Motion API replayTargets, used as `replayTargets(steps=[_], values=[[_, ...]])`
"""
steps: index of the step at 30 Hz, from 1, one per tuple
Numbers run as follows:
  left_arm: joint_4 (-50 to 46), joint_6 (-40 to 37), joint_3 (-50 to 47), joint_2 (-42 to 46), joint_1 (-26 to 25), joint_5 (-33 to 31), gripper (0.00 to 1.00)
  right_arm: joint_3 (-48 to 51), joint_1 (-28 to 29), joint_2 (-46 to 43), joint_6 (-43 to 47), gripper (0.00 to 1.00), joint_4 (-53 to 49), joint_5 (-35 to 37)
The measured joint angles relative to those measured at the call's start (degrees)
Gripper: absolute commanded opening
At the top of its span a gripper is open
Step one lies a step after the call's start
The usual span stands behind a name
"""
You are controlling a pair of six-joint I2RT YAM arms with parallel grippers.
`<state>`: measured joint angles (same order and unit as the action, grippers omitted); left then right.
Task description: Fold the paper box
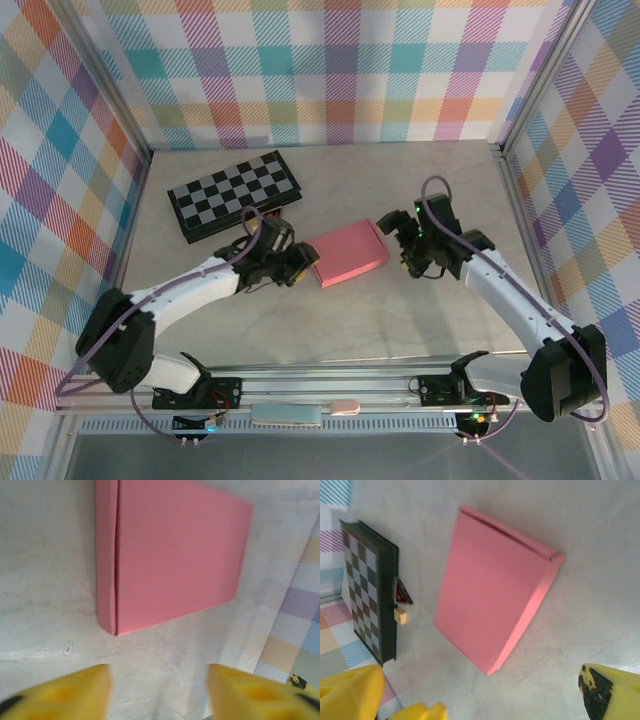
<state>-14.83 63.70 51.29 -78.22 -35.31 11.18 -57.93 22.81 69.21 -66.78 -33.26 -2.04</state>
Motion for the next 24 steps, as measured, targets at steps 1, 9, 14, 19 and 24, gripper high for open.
replayTargets(steps=[1,9,14,19,24], values=[[-1.5,-1.5,1.2,2.1,1.7,-0.5,1.0,-2.7,-0.3,-0.5,3.1,0.99,-2.6,2.5],[-9.6,-13.4,4.8,15.1,14.0,-4.8,1.0,-8.4,-0.7,-12.4,23.4,0.99,-12.9,22.1],[-17.9,-20.2,4.8,21.3,14.4,-14.5,1.0,1.5,-1.1,-24.5,34.2,0.99,-8.2,32.6],[-22.6,-21.8,0.0,28.2,14.4,-32.8,1.0,20.0,-1.7,-33.1,44.6,0.99,2.6,39.6],[-17.9,-30.4,-10.8,29.4,14.5,-41.6,1.0,36.5,-2.7,-29.4,53.8,0.99,19.1,39.3]])
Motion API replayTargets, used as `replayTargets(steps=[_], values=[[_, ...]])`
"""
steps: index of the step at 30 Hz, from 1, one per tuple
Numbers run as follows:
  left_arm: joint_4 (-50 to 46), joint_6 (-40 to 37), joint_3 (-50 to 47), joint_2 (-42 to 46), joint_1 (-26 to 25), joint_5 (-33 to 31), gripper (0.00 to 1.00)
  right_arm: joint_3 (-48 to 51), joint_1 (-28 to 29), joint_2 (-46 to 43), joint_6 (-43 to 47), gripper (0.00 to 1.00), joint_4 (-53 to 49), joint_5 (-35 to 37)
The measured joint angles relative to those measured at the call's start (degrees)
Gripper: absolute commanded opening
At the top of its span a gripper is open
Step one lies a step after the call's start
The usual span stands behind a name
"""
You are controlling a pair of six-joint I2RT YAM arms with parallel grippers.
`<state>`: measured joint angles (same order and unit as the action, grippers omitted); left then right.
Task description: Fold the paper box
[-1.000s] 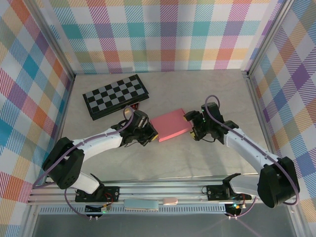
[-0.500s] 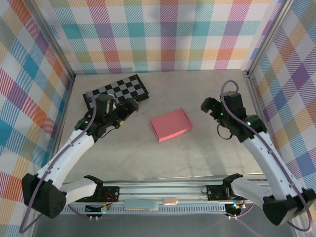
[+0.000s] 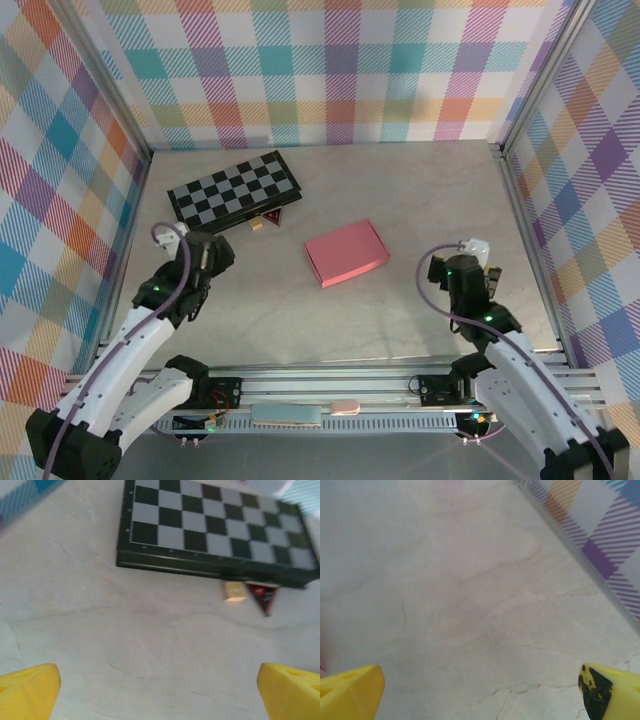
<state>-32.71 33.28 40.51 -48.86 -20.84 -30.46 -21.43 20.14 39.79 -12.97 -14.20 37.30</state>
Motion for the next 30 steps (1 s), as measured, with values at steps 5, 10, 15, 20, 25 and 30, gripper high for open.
replayTargets(steps=[5,10,15,20,25,30], values=[[10.8,-10.6,-6.7,-8.1,0.4,-1.8,1.0,5.5,-3.3,12.4,5.4,0.99,14.8,-5.7],[22.8,-18.8,-7.5,-16.5,3.3,0.5,1.0,5.5,-8.2,22.9,8.7,0.99,29.9,-13.0],[35.1,-24.8,-7.3,-25.1,7.1,4.6,1.0,3.9,-12.9,32.8,9.9,0.99,42.8,-19.1],[45.5,-26.8,-7.4,-32.9,10.3,7.6,1.0,0.3,-15.2,40.6,11.6,0.99,52.0,-24.1],[51.3,-29.0,-7.4,-36.5,10.5,10.6,1.0,0.9,-15.8,45.3,12.1,0.99,60.5,-26.6],[59.6,-33.6,-8.3,-38.1,10.8,12.9,1.0,1.2,-16.0,47.7,12.2,0.99,62.6,-28.0]])
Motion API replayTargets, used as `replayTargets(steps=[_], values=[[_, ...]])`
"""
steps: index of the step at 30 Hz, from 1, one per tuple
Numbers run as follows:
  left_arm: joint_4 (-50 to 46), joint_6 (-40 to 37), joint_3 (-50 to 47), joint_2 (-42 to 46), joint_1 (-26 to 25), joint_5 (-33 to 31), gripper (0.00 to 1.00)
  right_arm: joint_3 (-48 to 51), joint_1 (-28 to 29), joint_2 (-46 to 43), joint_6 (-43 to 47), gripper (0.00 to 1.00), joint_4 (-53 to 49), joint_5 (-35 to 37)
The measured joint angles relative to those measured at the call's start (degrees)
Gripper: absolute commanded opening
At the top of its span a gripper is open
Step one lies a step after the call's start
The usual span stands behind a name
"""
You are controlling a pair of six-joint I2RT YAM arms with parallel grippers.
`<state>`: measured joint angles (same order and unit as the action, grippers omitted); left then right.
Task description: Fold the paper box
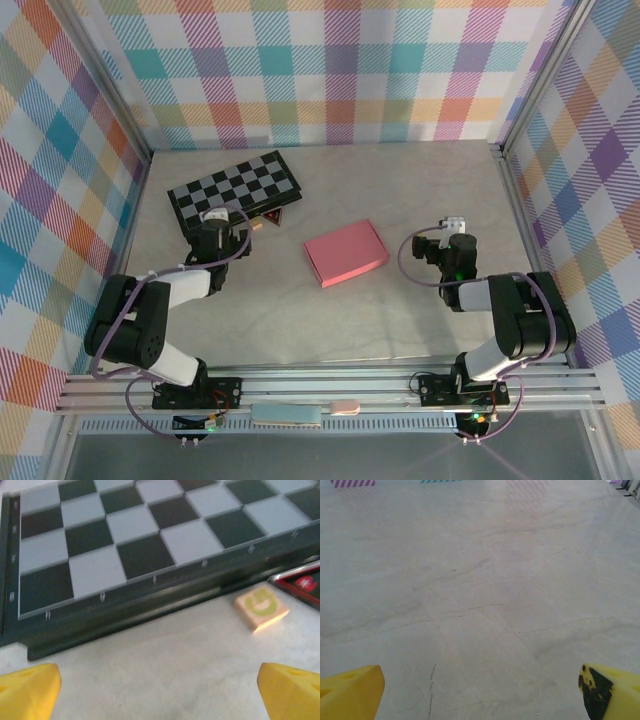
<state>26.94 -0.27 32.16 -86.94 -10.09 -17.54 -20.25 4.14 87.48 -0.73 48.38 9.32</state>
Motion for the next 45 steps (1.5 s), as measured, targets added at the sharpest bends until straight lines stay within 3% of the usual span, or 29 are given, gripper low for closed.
replayTargets(steps=[7,14,45], values=[[15.9,-0.8,-8.5,-2.4,3.5,3.1,1.0,-0.2,-0.1,0.0,0.0,0.99,0.3,0.0],[20.3,-0.2,-10.5,-3.5,4.2,2.4,1.0,-0.9,-0.3,0.0,-0.1,0.99,0.0,0.0],[22.0,-0.2,-10.5,-3.5,4.2,1.4,1.0,-2.1,-2.3,0.0,-1.4,0.99,-1.0,-1.1]])
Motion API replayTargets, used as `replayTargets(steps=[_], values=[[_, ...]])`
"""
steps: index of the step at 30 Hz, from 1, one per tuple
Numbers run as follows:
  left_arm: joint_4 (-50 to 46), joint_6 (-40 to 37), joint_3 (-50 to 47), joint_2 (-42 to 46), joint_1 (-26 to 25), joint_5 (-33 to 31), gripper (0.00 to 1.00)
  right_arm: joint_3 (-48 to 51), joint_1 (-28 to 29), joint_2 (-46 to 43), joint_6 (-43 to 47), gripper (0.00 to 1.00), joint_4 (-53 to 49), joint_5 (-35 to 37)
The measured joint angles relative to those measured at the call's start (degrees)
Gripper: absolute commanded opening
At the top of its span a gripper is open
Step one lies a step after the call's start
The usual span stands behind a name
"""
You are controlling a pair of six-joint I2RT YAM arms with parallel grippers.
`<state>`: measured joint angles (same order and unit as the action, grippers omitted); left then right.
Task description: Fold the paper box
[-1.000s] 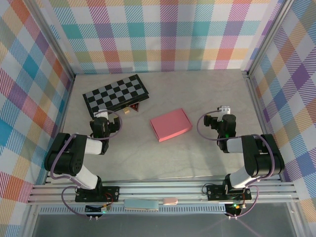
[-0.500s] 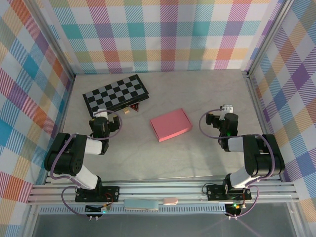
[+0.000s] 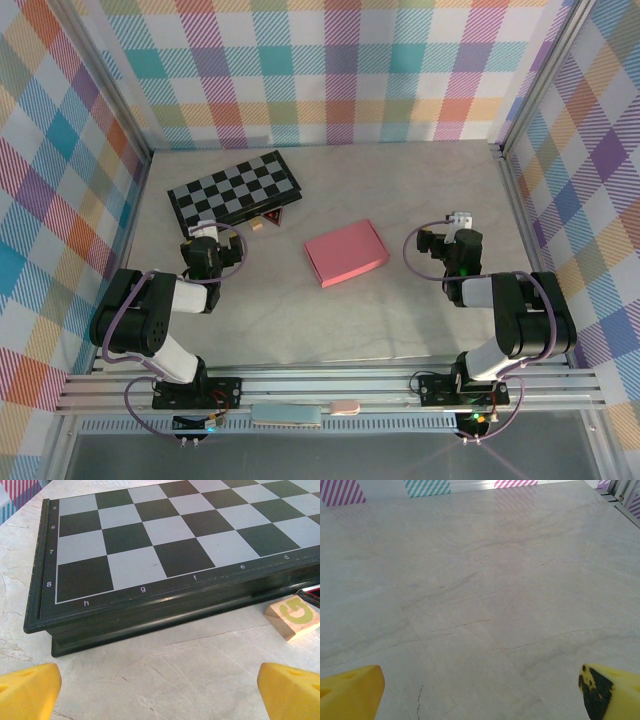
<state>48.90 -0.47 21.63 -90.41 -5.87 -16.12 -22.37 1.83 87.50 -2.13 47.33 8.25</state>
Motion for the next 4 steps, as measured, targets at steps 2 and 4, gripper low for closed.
replayTargets(steps=[2,4], values=[[0.0,0.0,0.0,0.0,0.0,0.0,1.0,0.0,0.0,0.0,0.0,0.99,0.0,0.0],[0.0,0.0,0.0,0.0,0.0,0.0,1.0,0.0,0.0,0.0,0.0,0.99,0.0,0.0]])
